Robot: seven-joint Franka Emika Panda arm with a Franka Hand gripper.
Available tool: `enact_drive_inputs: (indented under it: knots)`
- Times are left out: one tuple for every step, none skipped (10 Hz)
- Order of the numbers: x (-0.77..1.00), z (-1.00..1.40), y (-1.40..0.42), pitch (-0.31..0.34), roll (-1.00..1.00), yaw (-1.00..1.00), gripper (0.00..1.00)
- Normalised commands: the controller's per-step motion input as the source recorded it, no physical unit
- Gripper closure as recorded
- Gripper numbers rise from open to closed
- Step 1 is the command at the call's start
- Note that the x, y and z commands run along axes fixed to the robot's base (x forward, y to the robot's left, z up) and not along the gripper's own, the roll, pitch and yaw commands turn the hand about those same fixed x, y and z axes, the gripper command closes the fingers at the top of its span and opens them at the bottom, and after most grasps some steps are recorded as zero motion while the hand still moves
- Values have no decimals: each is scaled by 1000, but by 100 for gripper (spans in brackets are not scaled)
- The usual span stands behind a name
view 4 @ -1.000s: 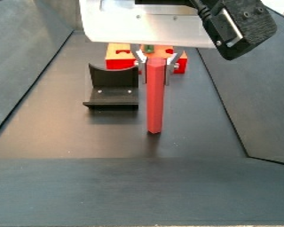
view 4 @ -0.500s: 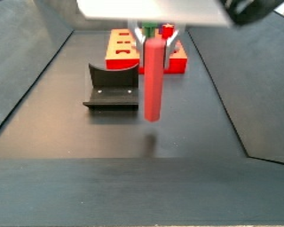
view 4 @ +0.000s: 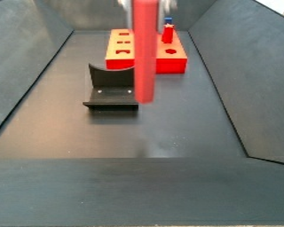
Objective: Pick up the hexagon object. Move up. Move to above the board. Insert the hexagon object.
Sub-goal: Move to above the board.
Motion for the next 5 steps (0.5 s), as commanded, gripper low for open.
enact_drive_inputs:
  knots:
    - [389, 581, 180, 154, -162, -73, 100]
    - [327, 420, 141, 148, -155, -65, 100]
    - [214, 130, 99, 140, -143, -56, 100]
    - [-170, 158, -1000, 216, 174, 649, 100]
    - [-181, 158, -1000, 179, 221, 608, 100]
